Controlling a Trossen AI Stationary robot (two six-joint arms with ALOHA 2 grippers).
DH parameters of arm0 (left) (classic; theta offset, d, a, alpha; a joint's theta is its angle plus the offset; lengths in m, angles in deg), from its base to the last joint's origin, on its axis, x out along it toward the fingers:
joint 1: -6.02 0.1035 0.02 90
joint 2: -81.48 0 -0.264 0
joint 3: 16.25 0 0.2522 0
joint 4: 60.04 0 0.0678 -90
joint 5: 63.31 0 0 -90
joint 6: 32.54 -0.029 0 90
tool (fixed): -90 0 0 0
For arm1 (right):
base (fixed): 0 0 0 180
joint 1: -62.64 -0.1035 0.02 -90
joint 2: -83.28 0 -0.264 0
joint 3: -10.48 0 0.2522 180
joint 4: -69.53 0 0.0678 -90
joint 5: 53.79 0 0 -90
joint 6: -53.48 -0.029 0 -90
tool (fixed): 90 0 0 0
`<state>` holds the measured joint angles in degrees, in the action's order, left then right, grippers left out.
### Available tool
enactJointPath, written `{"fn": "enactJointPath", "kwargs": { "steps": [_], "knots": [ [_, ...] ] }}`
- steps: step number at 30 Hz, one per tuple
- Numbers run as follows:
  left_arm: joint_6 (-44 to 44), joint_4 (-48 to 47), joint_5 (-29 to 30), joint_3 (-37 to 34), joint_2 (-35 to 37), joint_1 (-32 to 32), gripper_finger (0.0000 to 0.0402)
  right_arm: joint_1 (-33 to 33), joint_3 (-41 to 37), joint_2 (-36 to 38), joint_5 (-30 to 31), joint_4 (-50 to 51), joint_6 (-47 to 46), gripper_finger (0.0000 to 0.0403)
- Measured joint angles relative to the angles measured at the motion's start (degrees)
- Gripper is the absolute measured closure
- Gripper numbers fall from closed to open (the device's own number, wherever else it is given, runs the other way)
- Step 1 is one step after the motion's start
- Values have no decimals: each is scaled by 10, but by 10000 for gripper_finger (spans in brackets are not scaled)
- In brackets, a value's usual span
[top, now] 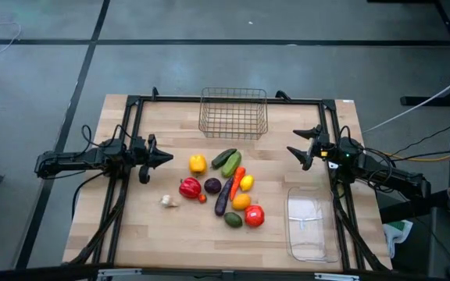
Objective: Sort produce into baskets
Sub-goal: Put the yellow bell pepper into the wire basket
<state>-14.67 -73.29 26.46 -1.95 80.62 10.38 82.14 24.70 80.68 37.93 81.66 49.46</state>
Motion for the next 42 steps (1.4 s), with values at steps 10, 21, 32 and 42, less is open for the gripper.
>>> {"fn": "enactJointPath", "kwargs": {
  "steps": [10,21,32,42],
  "knots": [
    [-46,1,0,0,0,0,382,0,0,0,0,0,0,33],
    [-30,1,1,0,0,0,382,0,0,0,0,0,0,33],
    [36,9,55,0,0,0,382,0,0,0,0,0,0,33],
    [77,102,82,0,-1,0,282,0,0,0,0,0,0,33]
  ]
}}
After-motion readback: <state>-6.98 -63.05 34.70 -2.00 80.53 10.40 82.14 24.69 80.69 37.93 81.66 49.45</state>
